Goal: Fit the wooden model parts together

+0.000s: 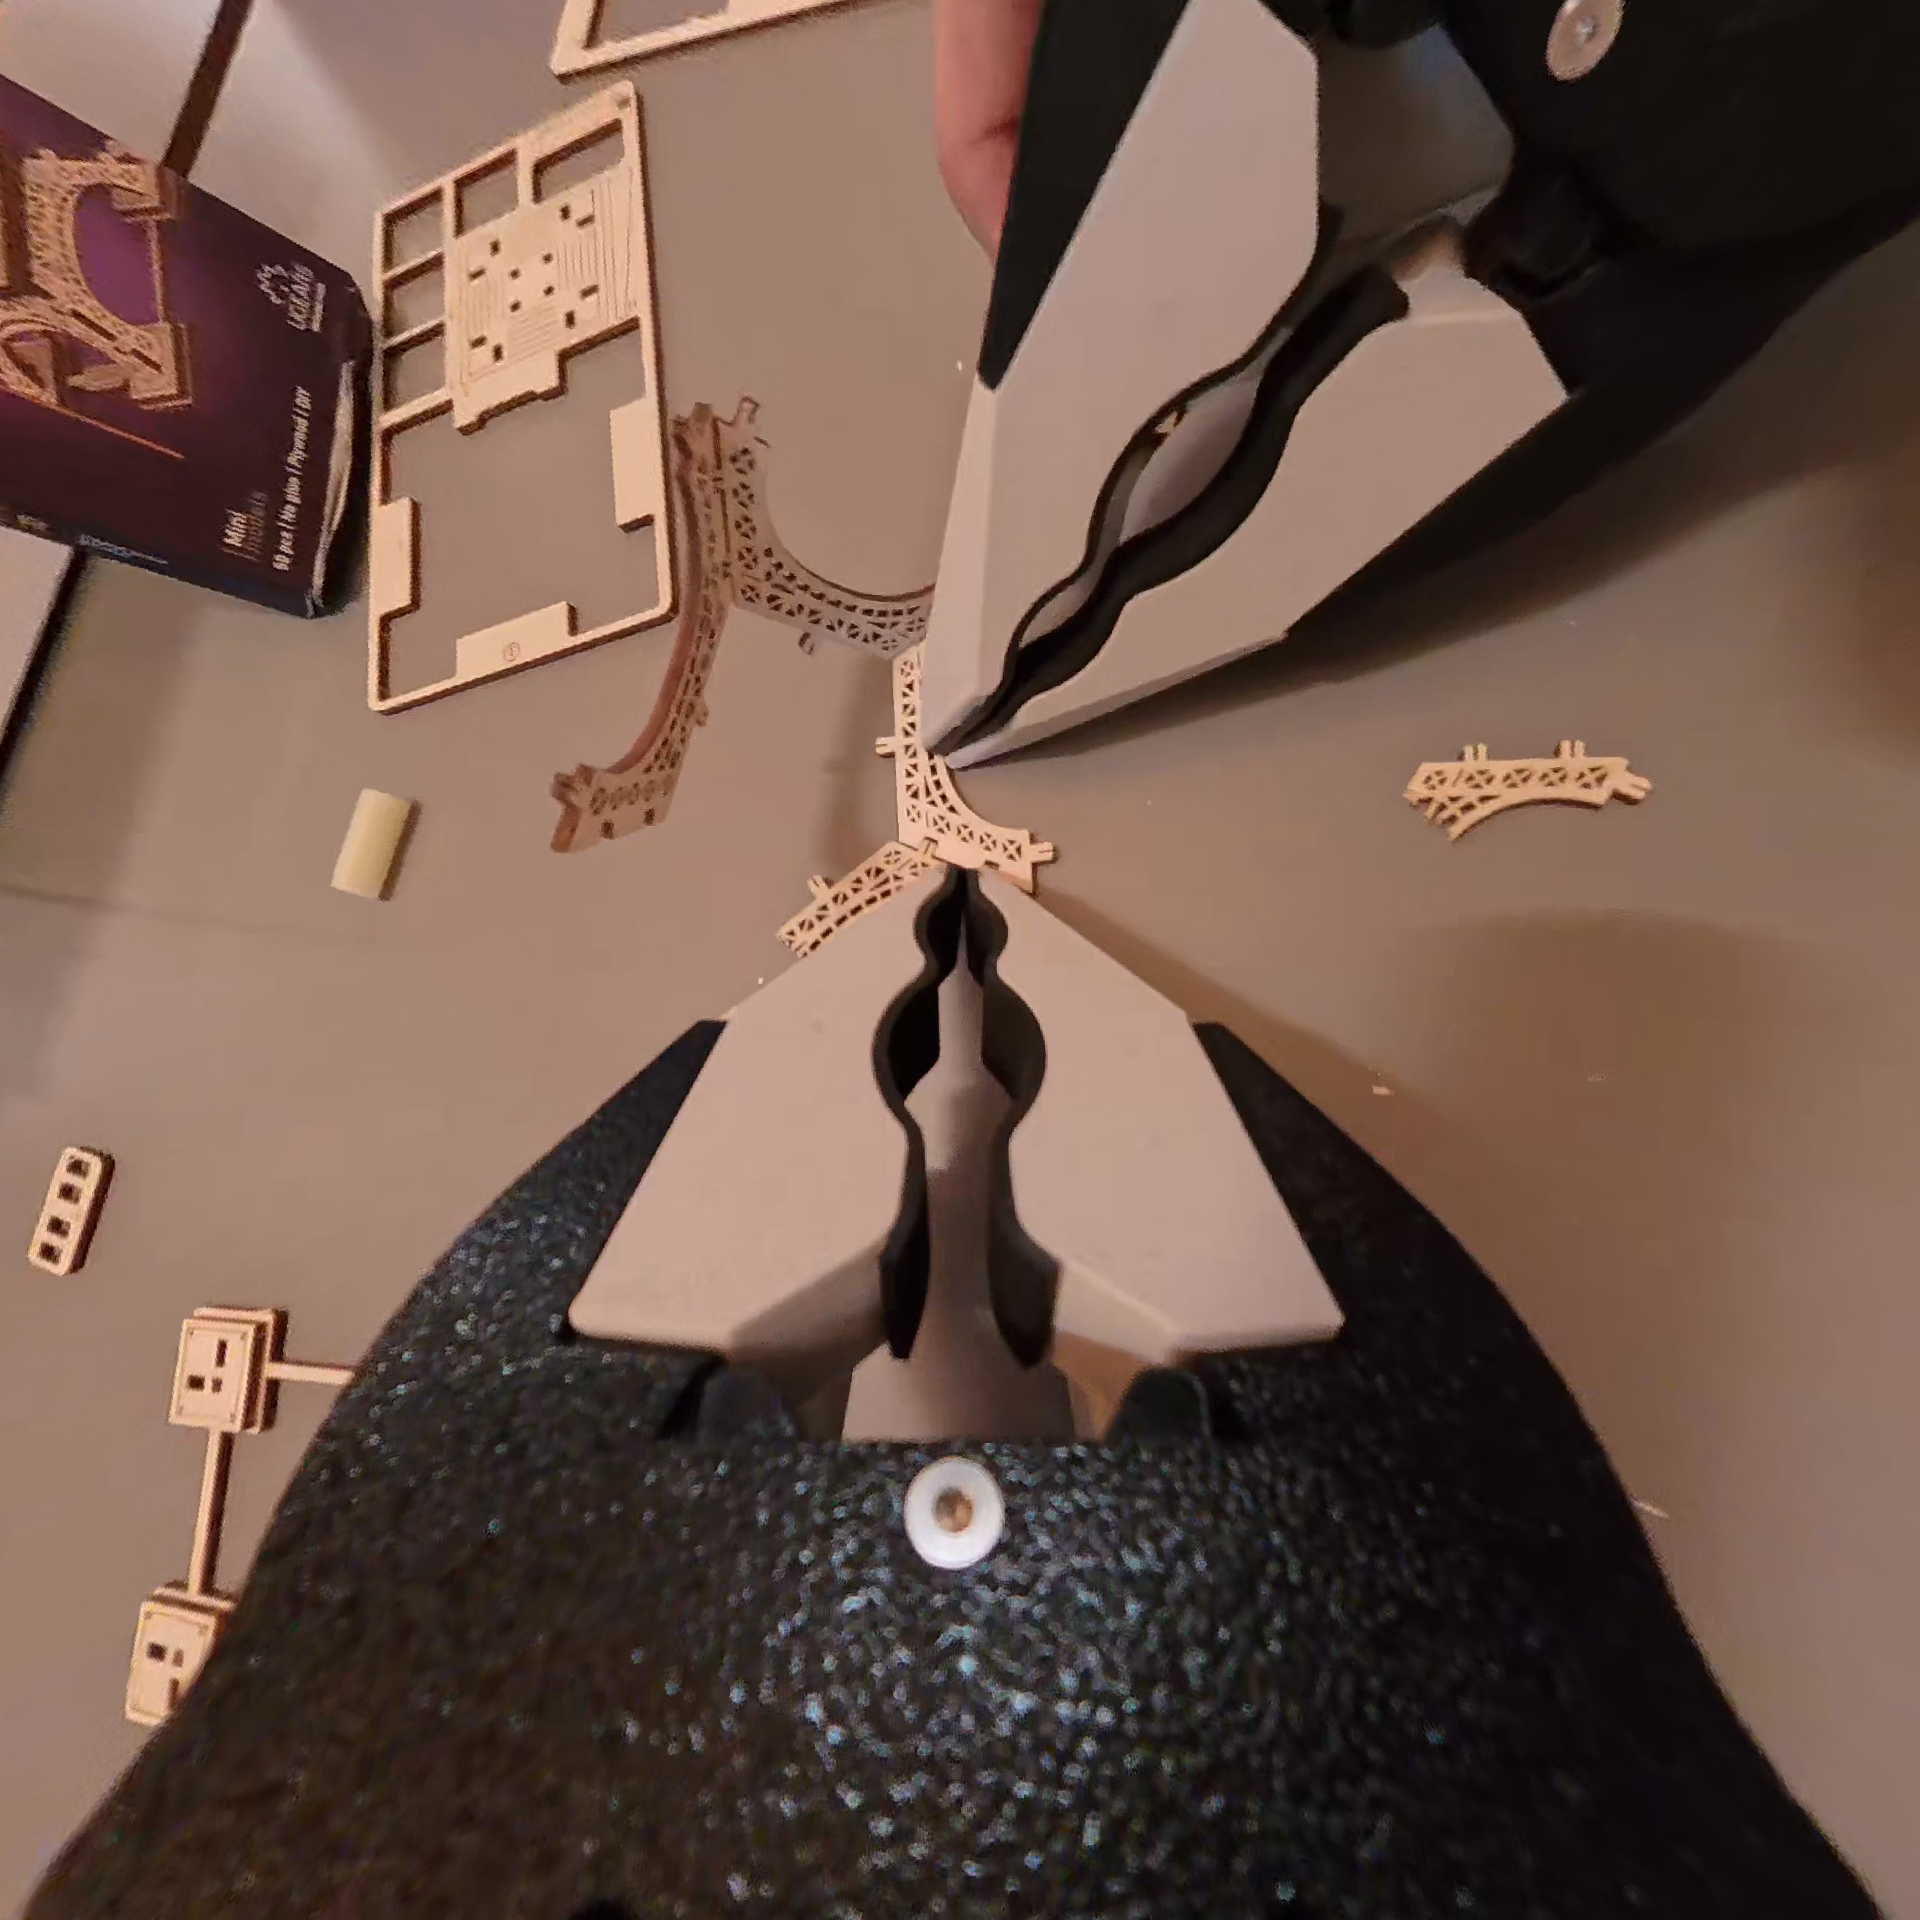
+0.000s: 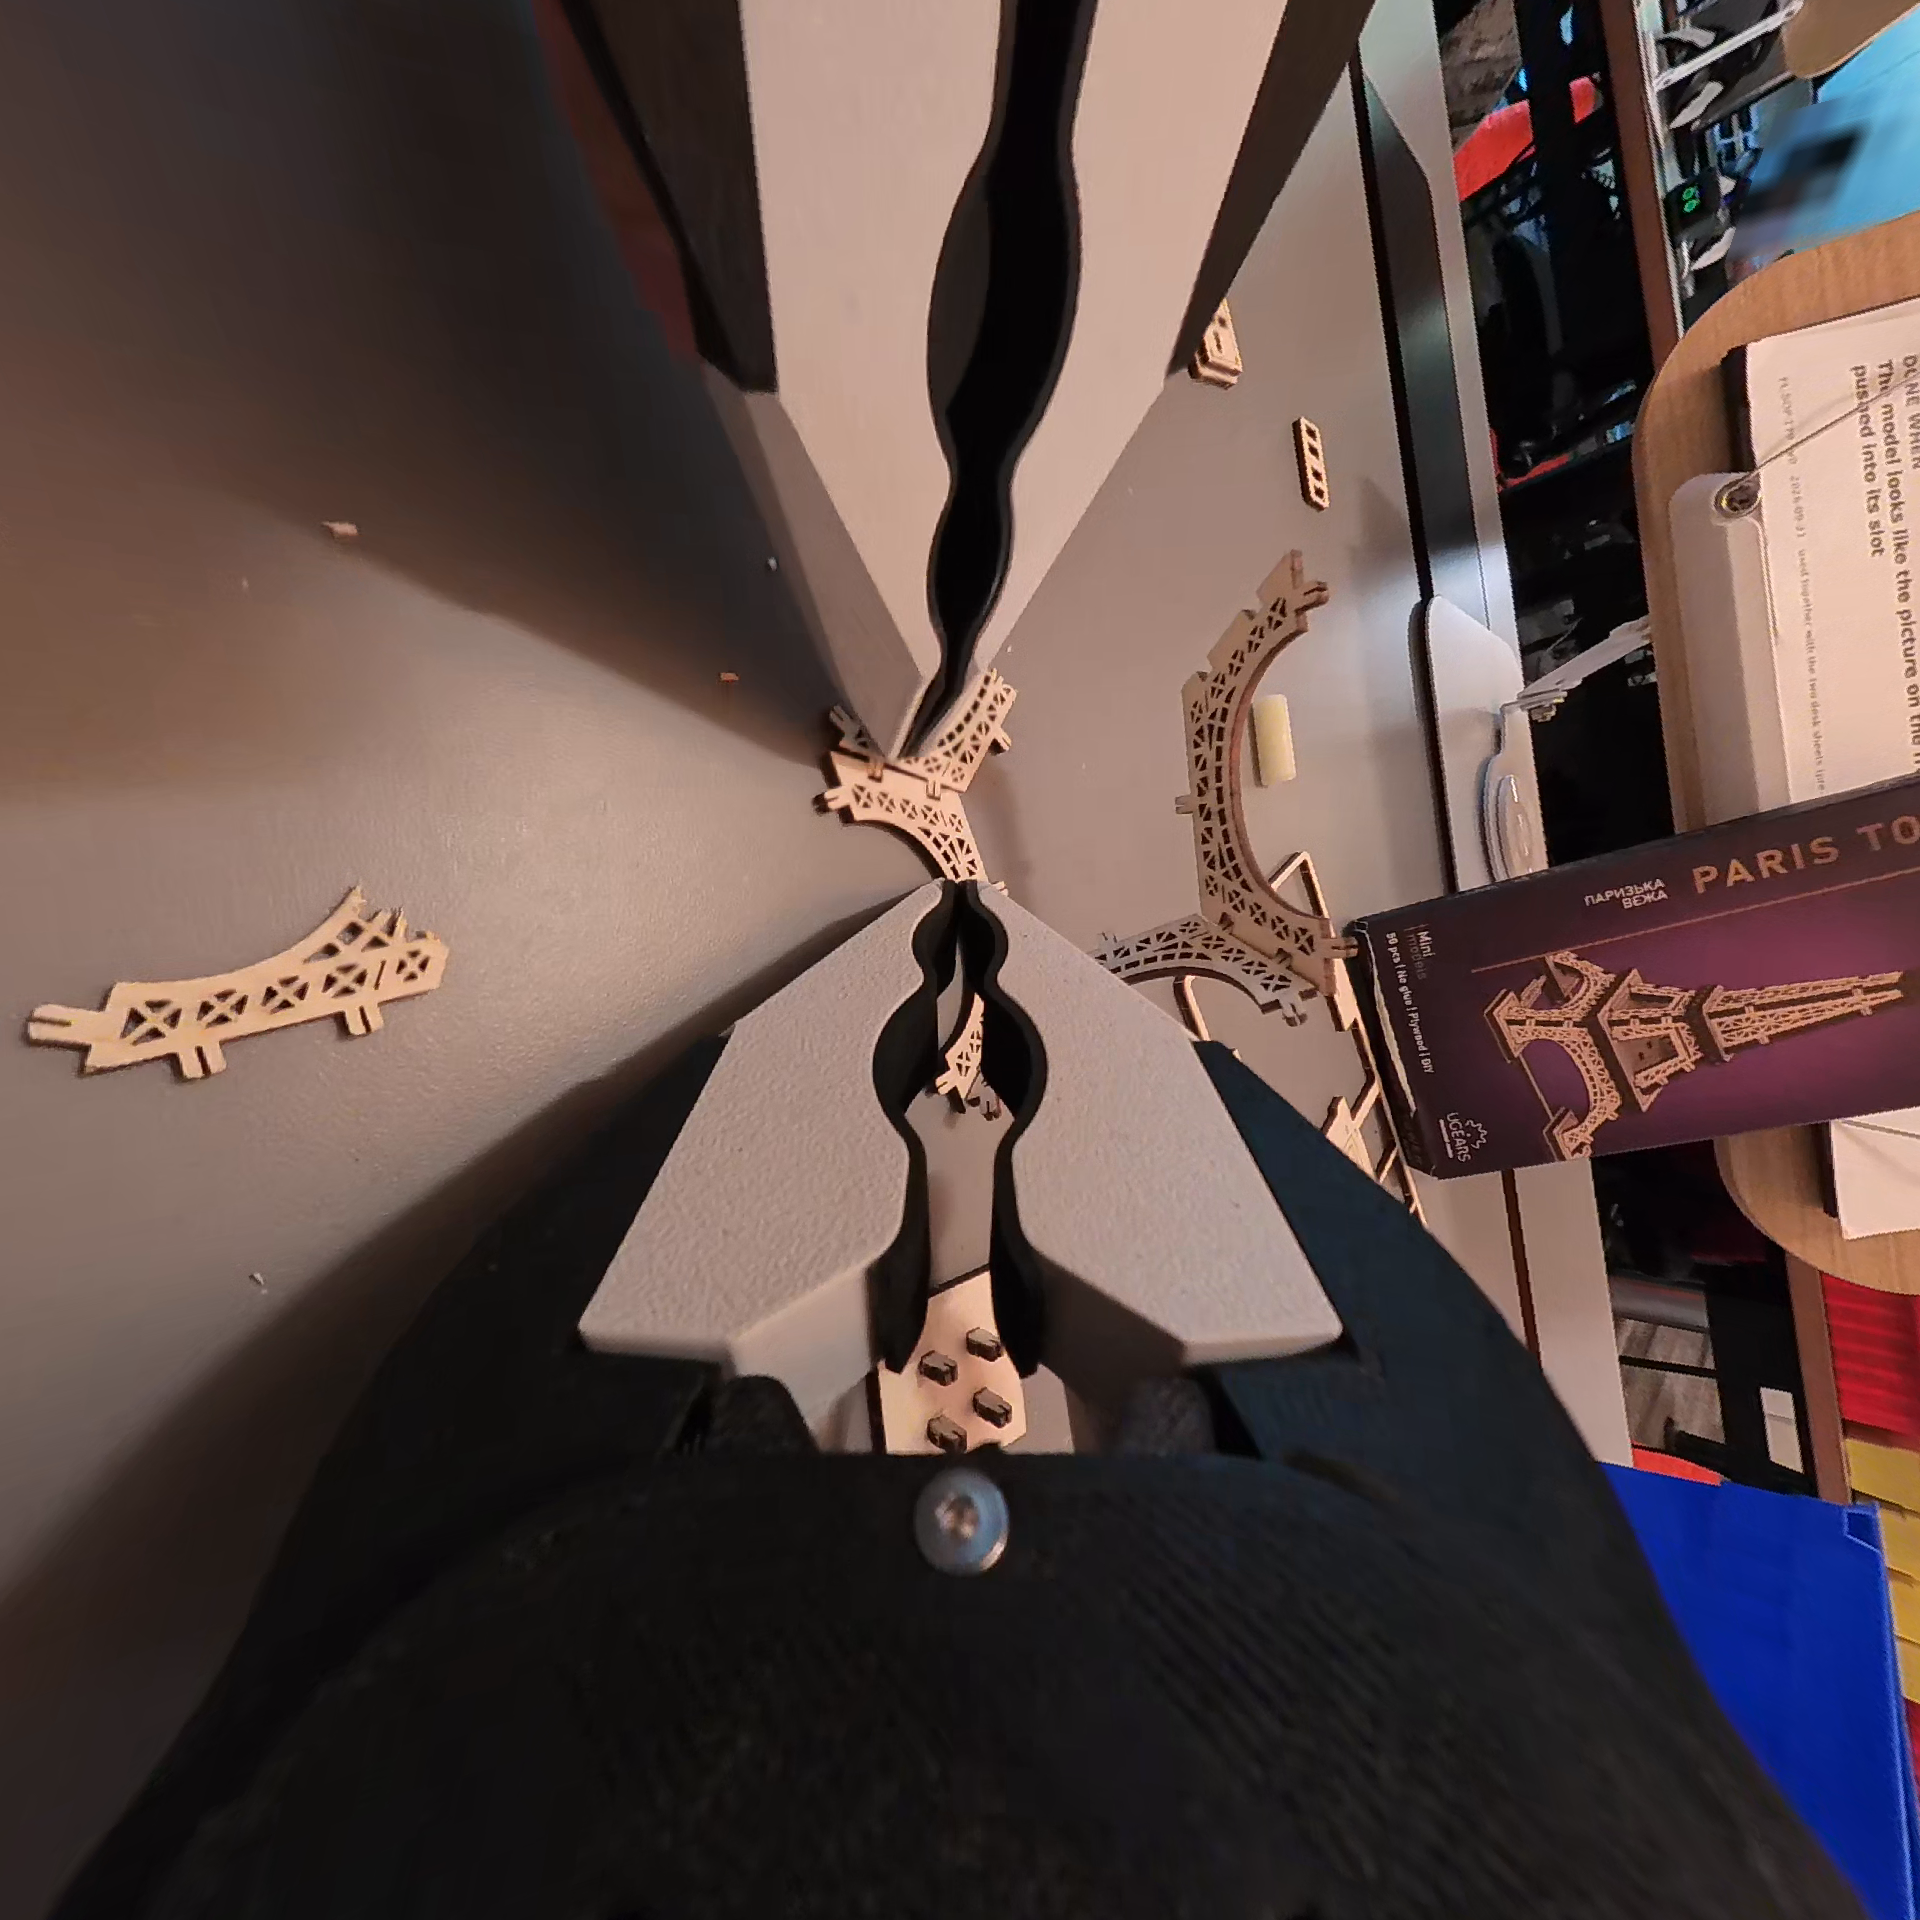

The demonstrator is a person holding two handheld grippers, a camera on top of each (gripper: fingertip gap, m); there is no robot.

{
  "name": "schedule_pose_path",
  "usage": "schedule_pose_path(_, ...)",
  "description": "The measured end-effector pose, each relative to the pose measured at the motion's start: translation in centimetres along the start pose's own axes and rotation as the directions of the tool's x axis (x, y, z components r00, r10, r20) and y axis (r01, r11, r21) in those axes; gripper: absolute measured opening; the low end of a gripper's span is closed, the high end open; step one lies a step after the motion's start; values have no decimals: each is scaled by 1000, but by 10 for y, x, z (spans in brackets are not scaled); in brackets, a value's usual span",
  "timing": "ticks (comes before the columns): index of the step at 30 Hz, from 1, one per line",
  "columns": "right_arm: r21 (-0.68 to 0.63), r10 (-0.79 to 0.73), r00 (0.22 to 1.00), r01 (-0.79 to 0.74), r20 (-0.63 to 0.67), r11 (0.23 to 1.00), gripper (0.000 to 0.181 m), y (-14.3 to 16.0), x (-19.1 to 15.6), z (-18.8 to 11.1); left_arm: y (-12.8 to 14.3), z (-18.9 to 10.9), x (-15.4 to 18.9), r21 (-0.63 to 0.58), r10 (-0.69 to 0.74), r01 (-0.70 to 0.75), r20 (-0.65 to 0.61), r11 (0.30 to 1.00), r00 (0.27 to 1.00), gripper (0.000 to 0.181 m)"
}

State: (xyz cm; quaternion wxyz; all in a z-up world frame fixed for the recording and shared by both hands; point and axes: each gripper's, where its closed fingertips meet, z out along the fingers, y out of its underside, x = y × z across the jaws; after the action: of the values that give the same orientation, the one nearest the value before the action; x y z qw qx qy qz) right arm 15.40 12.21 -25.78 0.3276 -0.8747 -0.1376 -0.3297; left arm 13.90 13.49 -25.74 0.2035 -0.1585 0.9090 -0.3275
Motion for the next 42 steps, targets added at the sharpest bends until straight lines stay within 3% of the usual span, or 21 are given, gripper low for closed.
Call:
schedule_pose_path(8, -9, 5, 1000, -5, 0, 1000, 0, 0, 0, 0, 1, 0, 0, -140, 92, -88, 24, 986, 995, 0)
schedule_pose_path(11, -8, 8, 1000, -8, -3, 1000, 0, 0, 0, 0, 2, -2, -6, -67, -132, 140, 116, 988, 984, 1)
schedule_pose_path(12, -6, 12, 1000, -12, -3, 1000, 0, 0, 0, 0, 2, -5, -8, -18, -234, 239, 156, 971, 960, 11)
schedule_pose_path(15, -1, 34, 999, -34, 4, 999, 0, 0, 0, 0, 5, -10, 1, 62, -502, 500, 173, 864, 847, 34)
schedule_pose_path(17, -1, 50, 999, -50, 8, 999, 0, 0, 0, 0, 11, -10, 7, 51, -554, 558, 225, 828, 802, 36)
schedule_pose_path(20, -8, 68, 998, -68, 11, 998, 0, 0, 0, 0, 8, -8, 10, 51, -543, 555, 293, 831, 787, 36)
schedule_pose_path(29, 1, 159, 987, -159, 36, 987, 0, 0, 0, 0, -3, 5, 3, 52, -545, 564, 346, 824, 764, 21)
schedule_pose_path(40, 1, 191, 980, -191, 54, 982, 0, -1, -2, -2, 1, 3, 1, 40, -531, 548, 315, 835, 786, 15)
schedule_pose_path(41, 1, 195, 979, -195, 56, 981, 0, -1, -2, -2, 0, 3, 2, 37, -525, 541, 305, 840, 794, 0)
schedule_pose_path(42, 8, 199, 978, -199, 64, 980, 0, -3, -3, -3, 0, 3, 1, 38, -524, 539, 305, 841, 795, 0)
